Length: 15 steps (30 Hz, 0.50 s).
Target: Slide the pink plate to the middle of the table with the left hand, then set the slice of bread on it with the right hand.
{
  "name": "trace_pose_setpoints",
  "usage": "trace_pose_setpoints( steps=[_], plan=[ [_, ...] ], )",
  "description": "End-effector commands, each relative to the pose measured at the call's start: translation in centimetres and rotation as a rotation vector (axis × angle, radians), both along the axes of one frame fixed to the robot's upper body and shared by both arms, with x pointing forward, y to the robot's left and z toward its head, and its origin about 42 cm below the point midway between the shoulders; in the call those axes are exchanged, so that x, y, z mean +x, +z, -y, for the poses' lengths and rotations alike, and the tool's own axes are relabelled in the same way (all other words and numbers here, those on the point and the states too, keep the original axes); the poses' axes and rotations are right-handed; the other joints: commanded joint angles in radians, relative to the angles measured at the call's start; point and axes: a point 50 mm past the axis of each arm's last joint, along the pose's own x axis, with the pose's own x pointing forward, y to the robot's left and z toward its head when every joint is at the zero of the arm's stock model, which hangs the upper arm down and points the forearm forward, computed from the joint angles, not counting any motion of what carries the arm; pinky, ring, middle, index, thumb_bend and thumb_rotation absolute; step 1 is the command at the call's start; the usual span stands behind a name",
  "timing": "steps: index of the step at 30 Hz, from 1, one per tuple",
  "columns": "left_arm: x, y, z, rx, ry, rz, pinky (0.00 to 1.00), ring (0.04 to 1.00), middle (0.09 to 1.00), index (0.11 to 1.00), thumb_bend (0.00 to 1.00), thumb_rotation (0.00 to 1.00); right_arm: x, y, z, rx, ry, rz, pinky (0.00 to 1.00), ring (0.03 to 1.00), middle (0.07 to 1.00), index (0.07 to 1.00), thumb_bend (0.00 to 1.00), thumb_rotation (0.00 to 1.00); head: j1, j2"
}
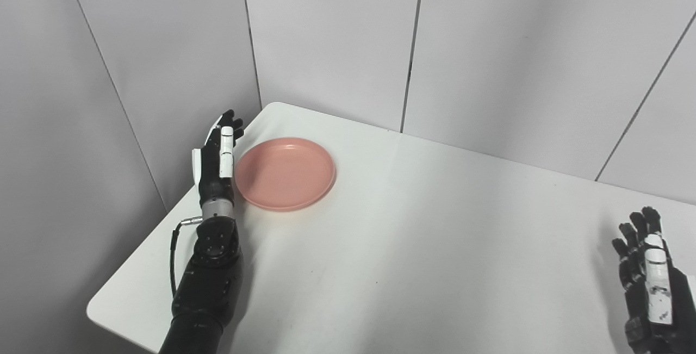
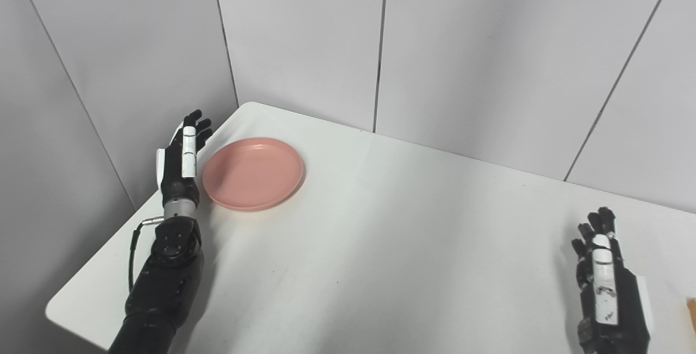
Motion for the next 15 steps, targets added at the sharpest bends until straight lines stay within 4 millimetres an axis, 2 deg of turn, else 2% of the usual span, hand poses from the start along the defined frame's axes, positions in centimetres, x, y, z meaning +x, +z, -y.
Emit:
trace_pose_setpoints(
  steps=[1, 4, 15],
  plan=[
    [1.18, 2.96, -0.78, 0.063, 0.005, 0.064, 0.91, 0.815, 0.809, 0.808, 0.74, 1.00, 0.56, 2.34, 0.03, -0.008, 0.011, 0.101, 1.00, 1.000, 1.000, 1.000, 0.52, 0.90, 0.003, -0.001],
    [1.16, 2.92, -0.86, 0.064, 0.005, 0.059, 0.95, 0.823, 0.814, 0.817, 0.75, 1.00, 0.59, 2.41, 0.03, -0.007, 0.012, 0.100, 1.00, 1.000, 1.000, 1.000, 0.51, 0.90, 0.003, 0.000],
    [1.30, 2.65, -0.93, 0.027, -0.006, 0.029, 0.97, 0.845, 0.824, 0.825, 0.75, 1.00, 0.42, 2.55, 0.04, -0.008, 0.010, 0.102, 1.00, 1.000, 1.000, 1.000, 0.50, 0.88, 0.000, 0.004]
  ],
)
